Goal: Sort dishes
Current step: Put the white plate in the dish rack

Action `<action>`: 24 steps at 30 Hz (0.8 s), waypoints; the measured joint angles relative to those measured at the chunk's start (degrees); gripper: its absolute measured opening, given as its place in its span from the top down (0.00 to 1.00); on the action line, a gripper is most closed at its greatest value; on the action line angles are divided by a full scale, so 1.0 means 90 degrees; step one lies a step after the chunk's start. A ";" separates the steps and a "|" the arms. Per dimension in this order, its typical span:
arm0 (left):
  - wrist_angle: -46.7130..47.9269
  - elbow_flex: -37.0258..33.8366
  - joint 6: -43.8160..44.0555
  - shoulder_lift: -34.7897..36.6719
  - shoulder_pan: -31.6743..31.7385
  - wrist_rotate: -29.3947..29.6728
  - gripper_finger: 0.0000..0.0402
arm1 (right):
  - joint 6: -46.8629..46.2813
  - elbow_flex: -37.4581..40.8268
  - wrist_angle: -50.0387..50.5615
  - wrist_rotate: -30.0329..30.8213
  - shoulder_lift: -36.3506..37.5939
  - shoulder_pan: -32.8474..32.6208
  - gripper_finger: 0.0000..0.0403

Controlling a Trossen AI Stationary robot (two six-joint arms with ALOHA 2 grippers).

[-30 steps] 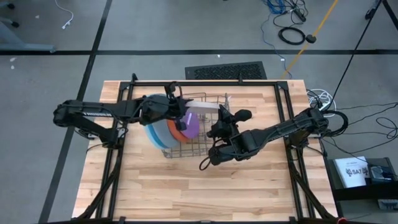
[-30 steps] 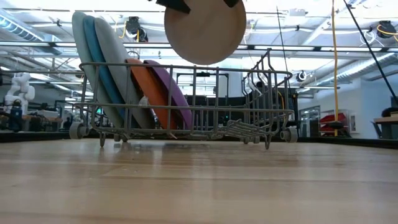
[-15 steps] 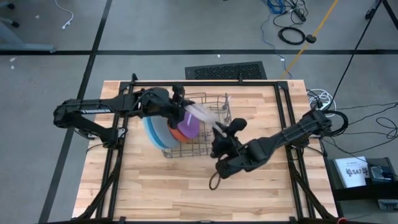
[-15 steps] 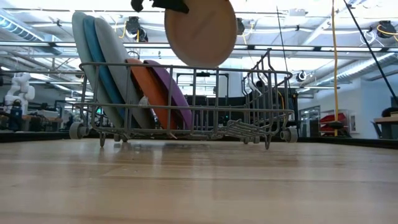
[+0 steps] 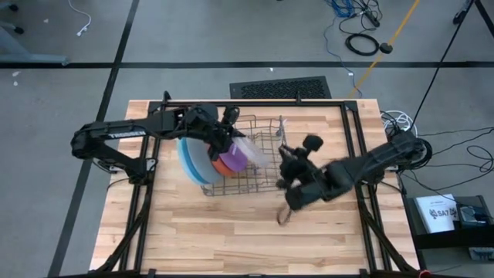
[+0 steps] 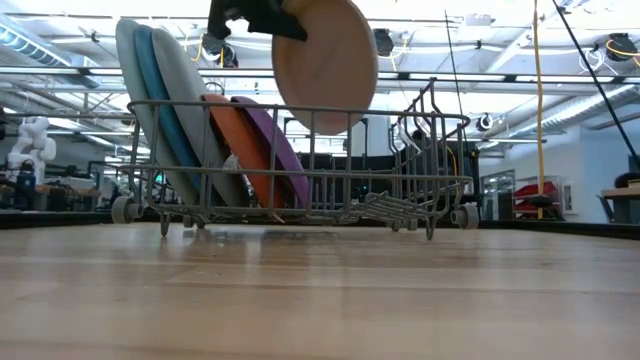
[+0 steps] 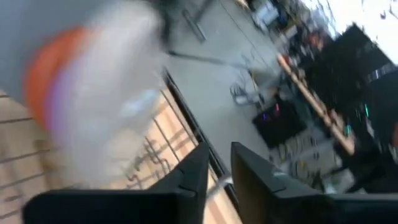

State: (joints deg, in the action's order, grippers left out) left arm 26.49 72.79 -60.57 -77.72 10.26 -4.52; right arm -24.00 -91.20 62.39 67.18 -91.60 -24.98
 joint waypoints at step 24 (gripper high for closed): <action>-0.0095 -0.0017 -0.0280 -0.0408 0.0323 -0.0225 0.92 | 0.0123 0.0000 -0.1033 -0.2942 -0.1398 0.2200 1.00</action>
State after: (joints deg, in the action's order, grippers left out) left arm 25.63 72.64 -63.10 -81.39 13.17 -6.55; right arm -22.89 -91.20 53.10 40.70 -104.19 -5.19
